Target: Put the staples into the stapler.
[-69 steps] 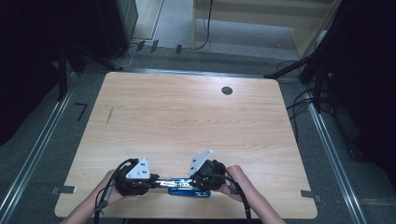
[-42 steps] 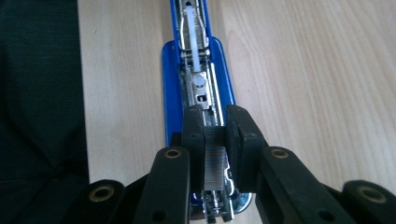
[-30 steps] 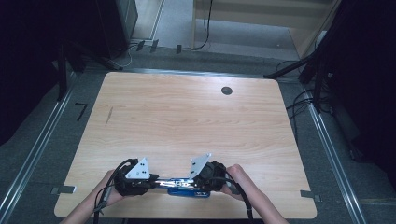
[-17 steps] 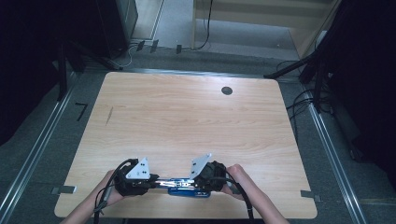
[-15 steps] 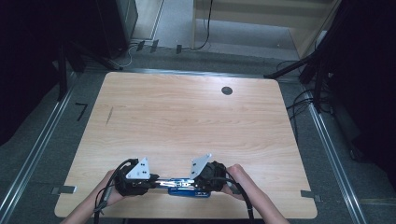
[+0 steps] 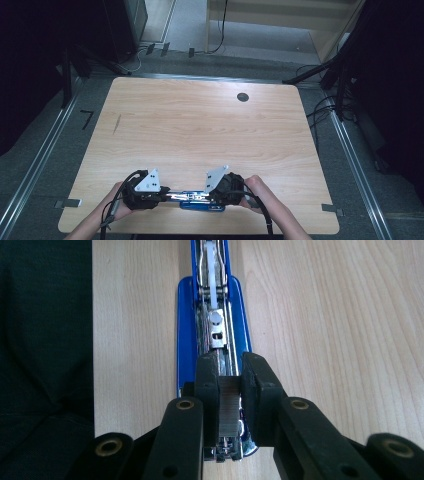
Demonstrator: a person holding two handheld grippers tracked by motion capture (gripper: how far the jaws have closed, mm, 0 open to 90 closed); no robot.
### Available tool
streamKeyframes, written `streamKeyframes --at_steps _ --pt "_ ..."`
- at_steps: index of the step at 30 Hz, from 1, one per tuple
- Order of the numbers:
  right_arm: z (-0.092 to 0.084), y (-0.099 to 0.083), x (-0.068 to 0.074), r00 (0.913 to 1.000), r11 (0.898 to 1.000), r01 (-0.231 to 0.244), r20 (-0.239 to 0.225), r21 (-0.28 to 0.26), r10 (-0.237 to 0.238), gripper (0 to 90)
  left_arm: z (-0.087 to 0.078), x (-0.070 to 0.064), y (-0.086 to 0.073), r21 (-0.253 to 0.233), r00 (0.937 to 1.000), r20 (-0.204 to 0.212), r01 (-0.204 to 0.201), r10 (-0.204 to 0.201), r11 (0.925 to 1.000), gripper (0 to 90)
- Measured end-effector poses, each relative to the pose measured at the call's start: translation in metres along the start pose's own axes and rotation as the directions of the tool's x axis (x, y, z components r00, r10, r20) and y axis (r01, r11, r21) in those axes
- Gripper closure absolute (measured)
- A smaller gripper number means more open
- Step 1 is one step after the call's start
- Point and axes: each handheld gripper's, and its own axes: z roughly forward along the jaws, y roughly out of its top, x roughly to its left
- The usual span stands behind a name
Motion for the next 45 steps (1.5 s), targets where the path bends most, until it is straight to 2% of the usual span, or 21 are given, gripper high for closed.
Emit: streamKeyframes --at_steps 5,11,18,26,29,34,37,41,45 --pt "0.008 0.000 0.002 0.9998 0.999 0.015 0.012 0.029 -0.016 79.8 0.000 0.000 0.000 0.000 1.0000 -0.001 0.000 0.000 1.0000 74.0" --pt "0.013 -0.002 0.003 0.9999 0.998 0.015 0.002 0.057 -0.015 79.7 0.000 0.000 0.000 -0.003 1.0000 0.002 0.002 -0.002 1.0000 74.0" --pt "0.013 -0.003 0.001 0.9997 0.998 0.024 0.007 0.061 -0.024 79.7 0.000 0.001 0.000 -0.003 1.0000 0.004 0.002 -0.002 1.0000 74.0" --pt "0.012 -0.005 0.000 1.0000 0.998 0.007 0.000 0.066 -0.007 78.9 0.000 0.000 0.000 -0.001 1.0000 0.001 0.001 -0.001 1.0000 74.0" --pt "0.011 -0.005 -0.001 0.9997 0.998 -0.022 -0.010 0.055 0.022 77.3 0.000 0.000 0.000 0.000 1.0000 0.000 0.000 0.000 1.0000 73.9" --pt "0.008 -0.007 -0.003 0.9990 0.998 -0.045 -0.002 0.041 0.045 73.6 0.000 0.000 0.000 0.000 1.0000 0.000 0.000 0.000 1.0000 73.9" --pt "0.007 -0.007 -0.005 0.9964 0.996 -0.085 0.001 0.020 0.085 70.0 0.000 0.000 0.000 0.001 1.0000 0.000 -0.001 0.001 1.0000 73.9" --pt "0.010 -0.004 -0.006 0.9886 0.989 -0.150 0.015 -0.005 0.150 65.0 0.000 0.000 0.000 0.002 1.0000 0.000 -0.003 0.003 1.0000 73.9" --pt "0.015 0.000 -0.006 0.9788 0.980 -0.198 0.053 -0.008 0.198 62.7 0.000 0.000 0.000 0.002 1.0000 -0.001 -0.004 0.004 1.0000 73.9"
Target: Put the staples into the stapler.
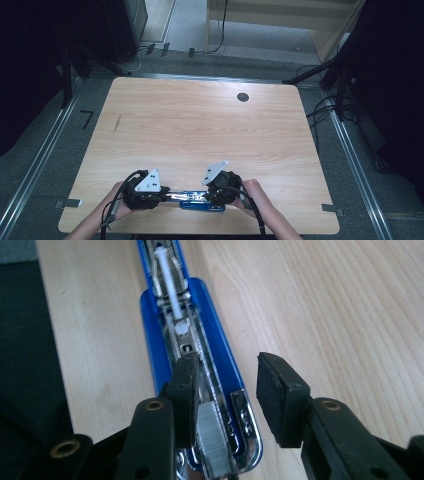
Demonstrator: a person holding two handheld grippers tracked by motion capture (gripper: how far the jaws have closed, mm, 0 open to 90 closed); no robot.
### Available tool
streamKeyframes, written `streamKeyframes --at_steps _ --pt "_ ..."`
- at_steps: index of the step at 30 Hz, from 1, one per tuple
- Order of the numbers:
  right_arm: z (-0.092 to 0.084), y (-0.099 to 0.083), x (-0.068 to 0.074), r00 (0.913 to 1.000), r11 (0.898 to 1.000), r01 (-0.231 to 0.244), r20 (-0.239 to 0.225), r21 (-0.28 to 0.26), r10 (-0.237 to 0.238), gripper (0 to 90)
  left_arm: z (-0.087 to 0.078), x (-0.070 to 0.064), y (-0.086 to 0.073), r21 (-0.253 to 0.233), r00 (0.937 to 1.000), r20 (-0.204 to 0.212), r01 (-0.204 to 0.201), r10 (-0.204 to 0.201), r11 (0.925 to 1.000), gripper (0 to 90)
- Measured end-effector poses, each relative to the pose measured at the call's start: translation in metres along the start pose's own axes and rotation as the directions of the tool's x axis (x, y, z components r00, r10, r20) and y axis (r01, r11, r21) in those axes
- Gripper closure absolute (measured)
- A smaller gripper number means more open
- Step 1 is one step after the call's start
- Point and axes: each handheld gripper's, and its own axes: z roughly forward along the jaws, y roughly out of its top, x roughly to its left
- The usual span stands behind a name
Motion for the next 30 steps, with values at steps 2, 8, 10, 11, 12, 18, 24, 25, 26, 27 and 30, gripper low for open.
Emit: streamKeyframes --at_steps 2,8,10,11,12,18,24,25,26,27,30 --pt "0.0020 0.0010 -0.0005 0.9996 1.000 -0.023 0.014 0.008 0.023 62.7 0.0000 0.0000 0.0000 0.000 1.0000 0.000 0.000 0.000 1.0000 73.9" --pt "0.0049 -0.0036 -0.0043 0.9980 0.997 -0.060 0.020 0.038 0.060 63.1 -0.0002 -0.0001 -0.0001 -0.001 1.0000 -0.001 0.000 0.000 1.0000 73.8" --pt "0.0052 -0.0040 -0.0046 0.9975 0.997 -0.068 0.018 0.037 0.068 63.0 -0.0002 -0.0001 -0.0001 -0.001 1.0000 -0.001 0.000 0.000 1.0000 73.8" --pt "0.0055 -0.0037 -0.0041 0.9976 0.997 -0.066 0.022 0.039 0.065 63.1 -0.0002 -0.0002 -0.0001 -0.002 1.0000 -0.001 0.000 0.000 1.0000 73.6" --pt "0.0059 -0.0033 -0.0035 0.9979 0.997 -0.061 0.025 0.040 0.060 63.1 -0.0002 -0.0002 0.0000 -0.002 1.0000 -0.002 0.000 0.000 1.0000 73.1" --pt "0.0056 -0.0047 -0.0039 0.9969 0.996 -0.077 0.020 0.036 0.076 63.0 -0.0007 0.0017 -0.0008 -0.003 0.9998 -0.015 0.010 -0.010 0.9999 66.0" --pt "0.0057 -0.0050 -0.0044 0.9969 0.996 -0.077 0.017 0.034 0.076 62.9 -0.0011 0.0045 -0.0022 -0.008 0.9995 -0.018 0.027 -0.028 0.9996 60.1" --pt "0.0057 -0.0050 -0.0041 0.9969 0.996 -0.078 0.018 0.033 0.077 62.9 -0.0012 0.0049 -0.0028 -0.009 0.9993 -0.015 0.035 -0.035 0.9993 59.7" --pt "0.0057 -0.0051 -0.0038 0.9969 0.997 -0.077 0.020 0.032 0.076 62.9 -0.0015 0.0057 -0.0032 -0.009 0.9992 -0.017 0.036 -0.036 0.9993 58.7" --pt "0.0058 -0.0052 -0.0038 0.9970 0.997 -0.074 0.023 0.030 0.074 62.9 -0.0019 0.0065 -0.0036 -0.006 0.9990 -0.018 0.040 -0.041 0.9992 57.2" --pt "0.0058 -0.0058 -0.0038 0.9969 0.997 -0.076 0.023 0.026 0.076 62.9 -0.0028 0.0087 -0.0049 -0.004 0.9986 -0.014 0.051 -0.051 0.9987 54.8"
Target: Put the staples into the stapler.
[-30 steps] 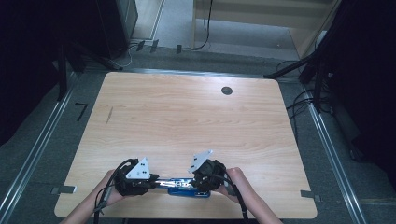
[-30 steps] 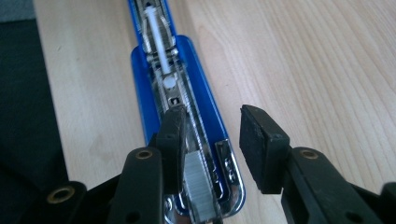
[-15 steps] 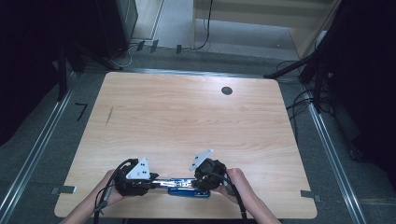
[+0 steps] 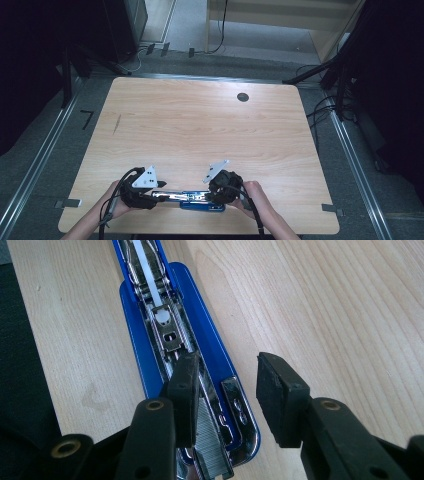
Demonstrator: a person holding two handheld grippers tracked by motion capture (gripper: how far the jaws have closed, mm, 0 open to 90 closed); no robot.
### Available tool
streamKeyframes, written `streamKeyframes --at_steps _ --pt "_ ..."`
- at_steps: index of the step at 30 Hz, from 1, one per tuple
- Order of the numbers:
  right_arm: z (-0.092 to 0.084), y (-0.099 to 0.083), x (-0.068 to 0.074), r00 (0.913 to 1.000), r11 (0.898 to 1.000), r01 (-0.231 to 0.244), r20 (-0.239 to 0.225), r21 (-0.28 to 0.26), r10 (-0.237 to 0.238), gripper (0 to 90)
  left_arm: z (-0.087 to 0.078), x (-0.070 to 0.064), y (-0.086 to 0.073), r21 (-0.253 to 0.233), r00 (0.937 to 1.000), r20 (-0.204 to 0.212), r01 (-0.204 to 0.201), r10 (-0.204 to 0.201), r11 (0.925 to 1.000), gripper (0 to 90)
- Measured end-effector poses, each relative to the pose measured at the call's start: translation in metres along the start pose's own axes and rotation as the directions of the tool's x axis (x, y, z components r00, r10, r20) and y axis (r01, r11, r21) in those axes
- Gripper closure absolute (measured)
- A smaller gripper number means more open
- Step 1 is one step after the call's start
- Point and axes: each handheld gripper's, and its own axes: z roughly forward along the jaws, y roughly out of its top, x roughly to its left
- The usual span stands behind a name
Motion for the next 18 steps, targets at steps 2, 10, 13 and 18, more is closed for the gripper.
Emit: streamKeyframes --at_steps 2,10,13,18 --pt "0.0000 -0.0003 0.0000 1.0000 1.000 -0.004 -0.001 -0.001 0.004 62.9 -0.0003 0.0013 -0.0007 -0.001 1.0000 0.003 0.006 -0.006 1.0000 53.6" --pt "0.0000 -0.0004 0.0001 1.0000 1.000 -0.003 0.003 -0.003 0.003 62.9 -0.0016 0.0045 -0.0025 -0.002 0.9998 0.013 0.015 -0.015 0.9999 51.9" --pt "0.0001 -0.0003 0.0000 1.0000 1.000 -0.002 0.002 -0.003 0.002 62.9 -0.0030 0.0062 -0.0048 -0.004 0.9994 0.022 0.025 -0.025 0.9997 50.9" --pt "0.0002 -0.0004 -0.0004 1.0000 1.000 -0.002 -0.003 -0.003 0.002 63.3 -0.0014 0.0061 -0.0084 0.026 0.9990 0.036 0.025 -0.025 0.9993 48.1"
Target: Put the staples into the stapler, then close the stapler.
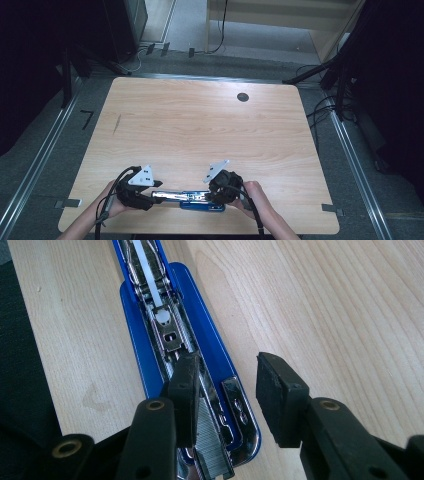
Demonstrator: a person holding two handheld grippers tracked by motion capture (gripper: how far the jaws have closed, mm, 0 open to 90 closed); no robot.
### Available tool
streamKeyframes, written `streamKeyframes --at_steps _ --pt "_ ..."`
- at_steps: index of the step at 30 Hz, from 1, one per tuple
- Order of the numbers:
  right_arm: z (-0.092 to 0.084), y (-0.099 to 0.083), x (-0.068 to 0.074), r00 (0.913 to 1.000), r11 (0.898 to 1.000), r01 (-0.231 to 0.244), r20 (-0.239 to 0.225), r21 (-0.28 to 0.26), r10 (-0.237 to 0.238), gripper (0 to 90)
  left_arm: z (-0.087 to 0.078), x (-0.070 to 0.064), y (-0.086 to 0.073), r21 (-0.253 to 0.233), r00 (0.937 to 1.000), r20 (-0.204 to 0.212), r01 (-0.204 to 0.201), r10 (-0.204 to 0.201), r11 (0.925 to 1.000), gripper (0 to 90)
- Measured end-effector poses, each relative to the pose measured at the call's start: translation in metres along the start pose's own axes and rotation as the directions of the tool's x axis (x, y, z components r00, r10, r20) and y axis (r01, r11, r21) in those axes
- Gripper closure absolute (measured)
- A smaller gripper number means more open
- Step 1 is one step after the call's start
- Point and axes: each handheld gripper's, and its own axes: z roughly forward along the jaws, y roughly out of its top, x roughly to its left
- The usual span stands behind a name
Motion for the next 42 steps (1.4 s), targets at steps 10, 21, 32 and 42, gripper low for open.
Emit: streamKeyframes --at_steps 10,21,32,42 --pt "0.000 -0.001 0.001 1.0000 1.000 -0.002 0.003 -0.005 0.002 64.4 0.009 -0.001 -0.003 0.060 0.9994 0.027 -0.025 0.024 0.9979 52.3" --pt "0.000 -0.001 0.001 1.0000 1.000 0.002 0.001 -0.010 -0.002 66.0 0.009 0.000 -0.004 0.078 0.9976 0.039 -0.059 0.056 0.9952 56.3" --pt "0.001 -0.006 0.000 0.9997 0.999 -0.020 -0.017 -0.037 0.020 67.1 0.000 0.001 -0.002 0.030 0.9965 0.055 -0.064 0.062 0.9975 56.5" --pt "0.001 -0.007 -0.001 0.9996 0.999 -0.023 -0.019 -0.046 0.022 67.3 -0.011 0.001 0.002 -0.048 0.9961 0.075 -0.043 0.046 0.9979 57.6"
